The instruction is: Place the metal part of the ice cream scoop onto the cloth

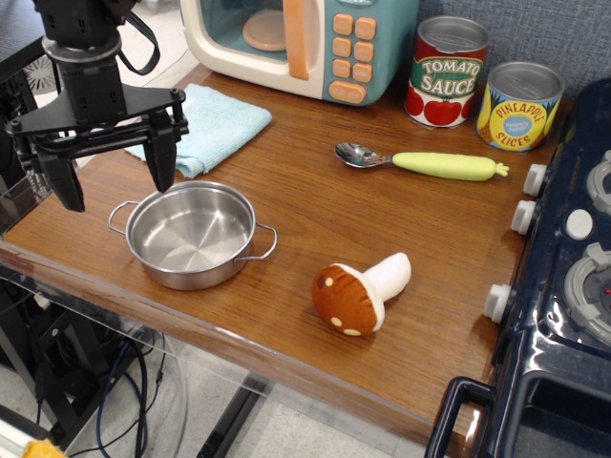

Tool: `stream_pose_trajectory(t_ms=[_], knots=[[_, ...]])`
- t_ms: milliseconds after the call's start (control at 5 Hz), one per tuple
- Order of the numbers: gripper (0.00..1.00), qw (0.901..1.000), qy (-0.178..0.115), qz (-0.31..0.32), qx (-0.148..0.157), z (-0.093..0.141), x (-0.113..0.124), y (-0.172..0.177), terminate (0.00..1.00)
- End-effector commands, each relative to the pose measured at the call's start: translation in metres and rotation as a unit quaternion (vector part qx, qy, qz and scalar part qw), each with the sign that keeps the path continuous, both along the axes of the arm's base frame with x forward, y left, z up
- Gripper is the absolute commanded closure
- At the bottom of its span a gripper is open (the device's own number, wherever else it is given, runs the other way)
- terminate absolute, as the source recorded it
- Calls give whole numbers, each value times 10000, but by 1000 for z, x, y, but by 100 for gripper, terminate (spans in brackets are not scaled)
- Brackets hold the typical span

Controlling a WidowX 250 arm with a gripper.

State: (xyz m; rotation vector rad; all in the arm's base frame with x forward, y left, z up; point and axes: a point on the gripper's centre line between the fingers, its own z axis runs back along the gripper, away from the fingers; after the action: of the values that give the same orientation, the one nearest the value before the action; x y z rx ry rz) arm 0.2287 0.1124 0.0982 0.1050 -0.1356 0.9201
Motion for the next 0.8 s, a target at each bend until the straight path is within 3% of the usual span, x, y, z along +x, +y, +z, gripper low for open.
stream_pose_trajectory(t_ms=[0, 200, 400, 600], knots=[[0, 10000, 0, 0, 0, 0, 0, 0, 0], [0, 9962, -220, 824, -170, 22, 2, -27, 0], [0, 9947, -426, 930, -137, 27, 11, -41, 0], [0, 9917, -545, 1119, -335, 27, 27, -62, 0]])
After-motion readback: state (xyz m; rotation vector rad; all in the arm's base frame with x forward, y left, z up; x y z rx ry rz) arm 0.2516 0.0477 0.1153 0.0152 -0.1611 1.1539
